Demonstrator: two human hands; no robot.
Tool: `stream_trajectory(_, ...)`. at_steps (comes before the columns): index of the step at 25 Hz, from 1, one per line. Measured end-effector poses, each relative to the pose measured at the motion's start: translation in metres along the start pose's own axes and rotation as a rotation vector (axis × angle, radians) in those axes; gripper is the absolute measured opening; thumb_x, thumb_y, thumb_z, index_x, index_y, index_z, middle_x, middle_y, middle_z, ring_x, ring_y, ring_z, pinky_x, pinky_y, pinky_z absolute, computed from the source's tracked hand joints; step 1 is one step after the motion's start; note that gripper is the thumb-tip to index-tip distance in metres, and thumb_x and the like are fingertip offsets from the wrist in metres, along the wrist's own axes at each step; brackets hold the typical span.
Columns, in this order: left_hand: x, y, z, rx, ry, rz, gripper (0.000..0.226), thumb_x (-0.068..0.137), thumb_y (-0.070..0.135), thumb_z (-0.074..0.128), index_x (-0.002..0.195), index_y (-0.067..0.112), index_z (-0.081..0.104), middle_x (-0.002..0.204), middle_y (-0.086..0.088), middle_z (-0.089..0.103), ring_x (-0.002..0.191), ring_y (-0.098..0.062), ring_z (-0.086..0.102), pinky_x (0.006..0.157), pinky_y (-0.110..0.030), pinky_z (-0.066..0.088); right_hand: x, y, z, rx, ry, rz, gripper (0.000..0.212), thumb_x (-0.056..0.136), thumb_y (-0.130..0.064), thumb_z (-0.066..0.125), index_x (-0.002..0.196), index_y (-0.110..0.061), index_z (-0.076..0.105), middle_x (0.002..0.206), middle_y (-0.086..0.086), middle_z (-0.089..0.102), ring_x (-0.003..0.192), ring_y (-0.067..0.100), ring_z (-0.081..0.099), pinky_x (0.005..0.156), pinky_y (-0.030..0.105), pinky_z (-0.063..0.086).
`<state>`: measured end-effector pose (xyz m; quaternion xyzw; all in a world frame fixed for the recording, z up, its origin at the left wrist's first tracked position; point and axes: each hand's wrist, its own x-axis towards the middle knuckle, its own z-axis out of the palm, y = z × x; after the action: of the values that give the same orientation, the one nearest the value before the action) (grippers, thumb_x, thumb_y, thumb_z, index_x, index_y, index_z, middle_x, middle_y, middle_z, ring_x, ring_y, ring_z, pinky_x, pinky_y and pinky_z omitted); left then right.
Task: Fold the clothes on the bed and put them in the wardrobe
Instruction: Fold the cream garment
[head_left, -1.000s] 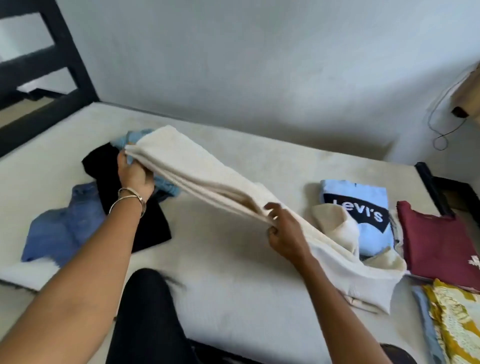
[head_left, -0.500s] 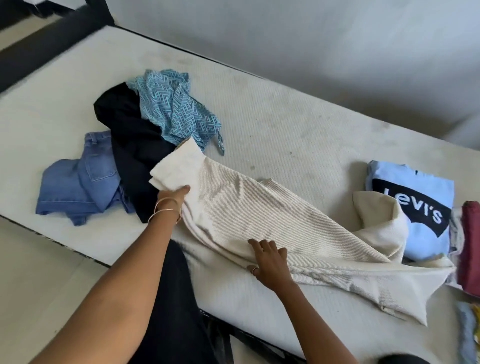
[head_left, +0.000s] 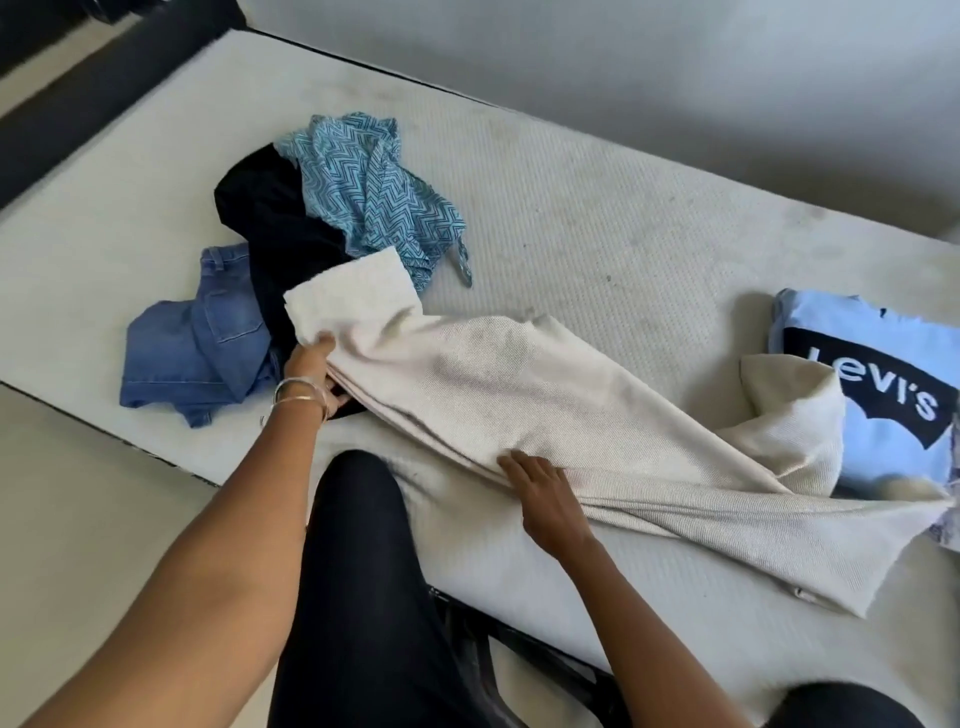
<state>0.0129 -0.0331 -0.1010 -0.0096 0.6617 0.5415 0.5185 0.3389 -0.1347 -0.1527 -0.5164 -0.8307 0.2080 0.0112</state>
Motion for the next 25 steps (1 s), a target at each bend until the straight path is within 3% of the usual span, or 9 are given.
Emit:
stream_trajectory(4, -0.020, -0.008, 0.009, -0.095, -0.210, -0.023, 0.024, 0.088, 0.005, 0.055, 0.103, 0.022, 0.062, 0.108, -0.002, 0.065, 0.095, -0.020, 0.061, 0.081, -0.037, 0.052, -0.011, 0.004, 0.000, 0.066, -0.066, -0.004, 0.070, 0.076, 0.017, 0.049, 0.141, -0.008, 0.047, 0.147, 0.012, 0.047, 0.134, 0.033, 0.044, 0.102, 0.045, 0.042)
stream_trajectory(6, -0.024, 0.010, 0.026, -0.124, -0.278, -0.063, 0.017, 0.081, 0.016, 0.063, 0.097, 0.020, 0.063, 0.098, 0.000, 0.064, 0.085, -0.016, 0.058, 0.070, -0.028, 0.048, -0.011, 0.003, -0.003, 0.082, -0.085, 0.011, 0.064, 0.083, 0.008, 0.050, 0.144, -0.011, 0.043, 0.150, 0.008, 0.043, 0.138, 0.029, 0.039, 0.107, 0.045, 0.036)
stream_trajectory(8, -0.032, 0.029, 0.045, -0.045, -0.305, -0.058, 0.008, 0.083, 0.029, 0.064, 0.086, 0.023, 0.060, 0.075, 0.005, 0.059, 0.063, -0.010, 0.053, 0.064, -0.025, 0.045, -0.006, -0.002, -0.006, 0.072, -0.090, 0.022, 0.057, 0.090, -0.009, 0.055, 0.145, -0.017, 0.041, 0.149, 0.003, 0.043, 0.136, 0.026, 0.038, 0.105, 0.044, 0.032)
stream_trajectory(9, -0.033, 0.034, 0.056, -0.023, -0.319, -0.039, 0.009, 0.085, 0.029, 0.062, 0.089, 0.021, 0.060, 0.076, 0.003, 0.061, 0.063, -0.011, 0.057, 0.068, -0.027, 0.049, -0.002, -0.005, -0.008, 0.079, -0.084, 0.034, 0.055, 0.092, -0.020, 0.058, 0.144, -0.020, 0.041, 0.147, 0.000, 0.044, 0.135, 0.024, 0.038, 0.103, 0.044, 0.031)
stream_trajectory(12, -0.043, 0.042, 0.081, -0.128, -0.315, 0.045, 0.028, 0.086, 0.018, 0.063, 0.113, 0.010, 0.062, 0.106, -0.012, 0.069, 0.097, -0.027, 0.066, 0.090, -0.041, 0.053, 0.017, -0.015, -0.016, 0.173, -0.044, 0.102, 0.061, 0.092, -0.044, 0.060, 0.146, -0.023, 0.039, 0.150, -0.002, 0.040, 0.136, 0.023, 0.035, 0.105, 0.044, 0.028)
stream_trajectory(17, -0.053, 0.059, 0.079, -0.455, -0.449, 0.193, 0.018, 0.096, 0.021, 0.054, 0.102, 0.009, 0.065, 0.099, -0.010, 0.072, 0.099, -0.028, 0.066, 0.095, -0.045, 0.050, 0.059, -0.031, -0.043, 0.306, -0.060, 0.139, 0.078, 0.089, -0.058, 0.058, 0.153, -0.031, 0.024, 0.162, 0.000, 0.018, 0.144, 0.026, 0.022, 0.110, 0.051, 0.025)
stream_trajectory(21, -0.011, 0.057, 0.032, -0.495, -0.207, 0.272, 0.033, 0.096, 0.024, 0.054, 0.125, 0.010, 0.058, 0.120, -0.013, 0.065, 0.109, -0.031, 0.063, 0.090, -0.048, 0.053, 0.075, -0.032, -0.046, 0.211, -0.195, 0.038, 0.090, 0.087, -0.060, 0.059, 0.156, -0.032, 0.008, 0.165, -0.002, 0.003, 0.150, 0.027, 0.009, 0.111, 0.055, 0.021)
stream_trajectory(23, 0.011, 0.045, -0.005, -0.290, 0.005, 0.198, 0.037, 0.095, 0.031, 0.054, 0.128, 0.015, 0.055, 0.123, -0.010, 0.064, 0.108, -0.029, 0.064, 0.079, -0.044, 0.057, 0.074, -0.035, -0.040, 0.081, -0.331, -0.040, 0.091, 0.090, -0.053, 0.060, 0.156, -0.031, 0.002, 0.165, -0.003, -0.002, 0.151, 0.024, 0.005, 0.113, 0.053, 0.018)
stream_trajectory(25, 0.023, 0.029, -0.031, 0.029, 0.160, 0.093, 0.034, 0.093, 0.032, 0.055, 0.124, 0.020, 0.054, 0.126, -0.006, 0.062, 0.101, -0.023, 0.063, 0.068, -0.033, 0.054, 0.064, -0.037, -0.032, 0.035, -0.342, -0.063, 0.083, 0.092, -0.043, 0.061, 0.157, -0.027, 0.010, 0.164, -0.001, 0.008, 0.149, 0.022, 0.011, 0.114, 0.051, 0.017)
